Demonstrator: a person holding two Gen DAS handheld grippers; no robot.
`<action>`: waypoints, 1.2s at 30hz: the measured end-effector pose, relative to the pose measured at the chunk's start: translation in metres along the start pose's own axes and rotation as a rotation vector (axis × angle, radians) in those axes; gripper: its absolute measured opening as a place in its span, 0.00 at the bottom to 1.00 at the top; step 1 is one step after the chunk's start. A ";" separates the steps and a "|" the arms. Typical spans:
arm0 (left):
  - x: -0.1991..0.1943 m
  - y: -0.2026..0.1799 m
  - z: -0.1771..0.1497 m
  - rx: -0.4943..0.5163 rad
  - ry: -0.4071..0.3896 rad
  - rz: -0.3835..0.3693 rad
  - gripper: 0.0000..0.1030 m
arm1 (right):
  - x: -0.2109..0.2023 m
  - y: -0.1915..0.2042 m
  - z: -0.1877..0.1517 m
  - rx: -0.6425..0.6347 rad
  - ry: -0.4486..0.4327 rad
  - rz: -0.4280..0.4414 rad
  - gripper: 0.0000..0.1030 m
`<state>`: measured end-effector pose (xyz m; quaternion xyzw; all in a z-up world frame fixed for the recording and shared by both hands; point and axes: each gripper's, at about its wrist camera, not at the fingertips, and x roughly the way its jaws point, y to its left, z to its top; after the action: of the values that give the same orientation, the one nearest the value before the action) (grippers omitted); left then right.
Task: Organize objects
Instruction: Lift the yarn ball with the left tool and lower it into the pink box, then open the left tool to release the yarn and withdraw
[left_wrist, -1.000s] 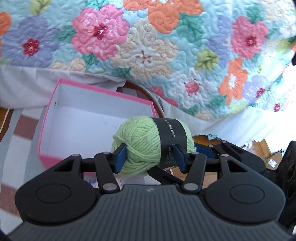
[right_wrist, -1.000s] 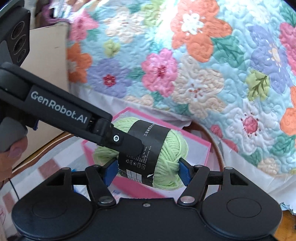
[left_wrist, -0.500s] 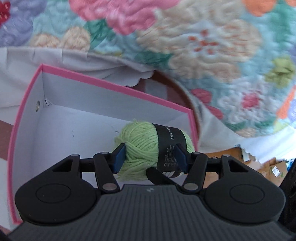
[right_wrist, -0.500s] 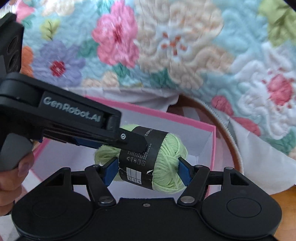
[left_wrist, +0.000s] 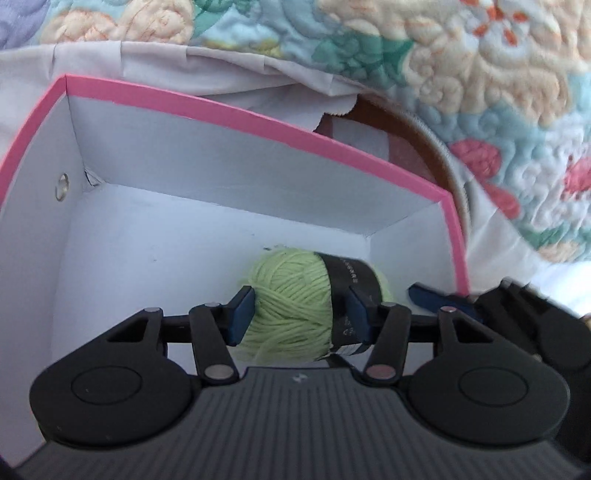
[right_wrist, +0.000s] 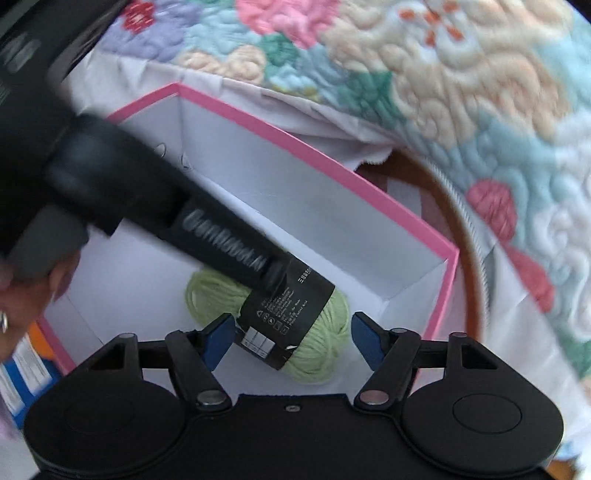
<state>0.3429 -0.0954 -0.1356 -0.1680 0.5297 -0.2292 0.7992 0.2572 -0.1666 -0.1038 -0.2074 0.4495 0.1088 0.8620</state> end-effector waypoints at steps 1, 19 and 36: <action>0.000 0.002 0.000 -0.021 -0.004 -0.024 0.50 | -0.001 0.006 -0.002 -0.038 -0.019 -0.003 0.50; -0.010 0.001 -0.012 0.027 -0.028 0.013 0.50 | 0.011 0.021 -0.016 -0.102 -0.089 -0.190 0.25; -0.013 -0.012 -0.021 -0.008 -0.017 0.057 0.33 | 0.020 0.012 -0.027 -0.032 -0.036 -0.253 0.16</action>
<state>0.3168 -0.0992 -0.1276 -0.1579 0.5283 -0.2028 0.8092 0.2441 -0.1688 -0.1368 -0.2741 0.4027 0.0101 0.8733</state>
